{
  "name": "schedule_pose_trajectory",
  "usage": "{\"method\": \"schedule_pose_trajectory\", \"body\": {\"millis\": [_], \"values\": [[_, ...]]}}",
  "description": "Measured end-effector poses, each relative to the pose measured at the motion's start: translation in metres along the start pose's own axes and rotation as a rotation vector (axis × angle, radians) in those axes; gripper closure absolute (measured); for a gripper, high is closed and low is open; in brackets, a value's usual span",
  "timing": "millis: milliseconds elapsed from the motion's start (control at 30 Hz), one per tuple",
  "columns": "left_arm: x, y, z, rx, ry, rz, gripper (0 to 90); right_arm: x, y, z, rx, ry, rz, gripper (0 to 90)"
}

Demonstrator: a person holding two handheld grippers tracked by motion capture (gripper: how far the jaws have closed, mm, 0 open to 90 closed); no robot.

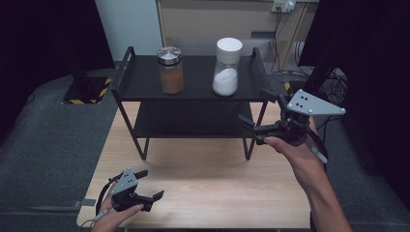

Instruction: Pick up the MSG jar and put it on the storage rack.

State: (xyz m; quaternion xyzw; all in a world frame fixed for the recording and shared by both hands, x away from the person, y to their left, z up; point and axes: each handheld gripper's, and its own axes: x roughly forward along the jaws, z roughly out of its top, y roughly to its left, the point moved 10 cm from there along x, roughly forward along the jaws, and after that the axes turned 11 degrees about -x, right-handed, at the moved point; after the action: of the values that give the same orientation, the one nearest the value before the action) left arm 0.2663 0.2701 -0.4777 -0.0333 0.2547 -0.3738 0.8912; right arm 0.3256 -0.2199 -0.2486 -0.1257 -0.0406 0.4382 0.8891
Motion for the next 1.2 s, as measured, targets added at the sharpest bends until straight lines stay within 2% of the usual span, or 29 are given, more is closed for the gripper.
{"method": "schedule_pose_trajectory", "body": {"millis": [200, 267, 367, 433, 633, 1200], "values": [[-0.001, 0.0, 0.0, -0.001, -0.015, 0.006, 3.1, -0.015, 0.003, -0.022, 0.018, -0.014, -0.017, 1.9], [-0.002, -0.001, 0.001, 0.0, -0.018, 0.008, 3.1, -0.02, 0.004, -0.03, 0.028, -0.01, -0.029, 2.3], [-0.002, -0.001, 0.001, -0.004, -0.029, 0.01, 3.1, -0.029, 0.005, -0.042, 0.019, -0.012, -0.062, 2.8], [-0.003, -0.002, 0.002, -0.001, -0.03, 0.011, 3.1, -0.036, 0.005, -0.05, 0.034, -0.027, -0.072, 2.6], [-0.002, -0.002, 0.001, -0.009, -0.04, 0.018, 3.1, -0.049, 0.009, -0.071, 0.048, -0.018, -0.111, 2.9], [-0.002, -0.003, 0.0, -0.018, -0.045, 0.014, 3.1, -0.066, 0.024, -0.121, 0.105, 0.027, -0.151, 2.5]]}}
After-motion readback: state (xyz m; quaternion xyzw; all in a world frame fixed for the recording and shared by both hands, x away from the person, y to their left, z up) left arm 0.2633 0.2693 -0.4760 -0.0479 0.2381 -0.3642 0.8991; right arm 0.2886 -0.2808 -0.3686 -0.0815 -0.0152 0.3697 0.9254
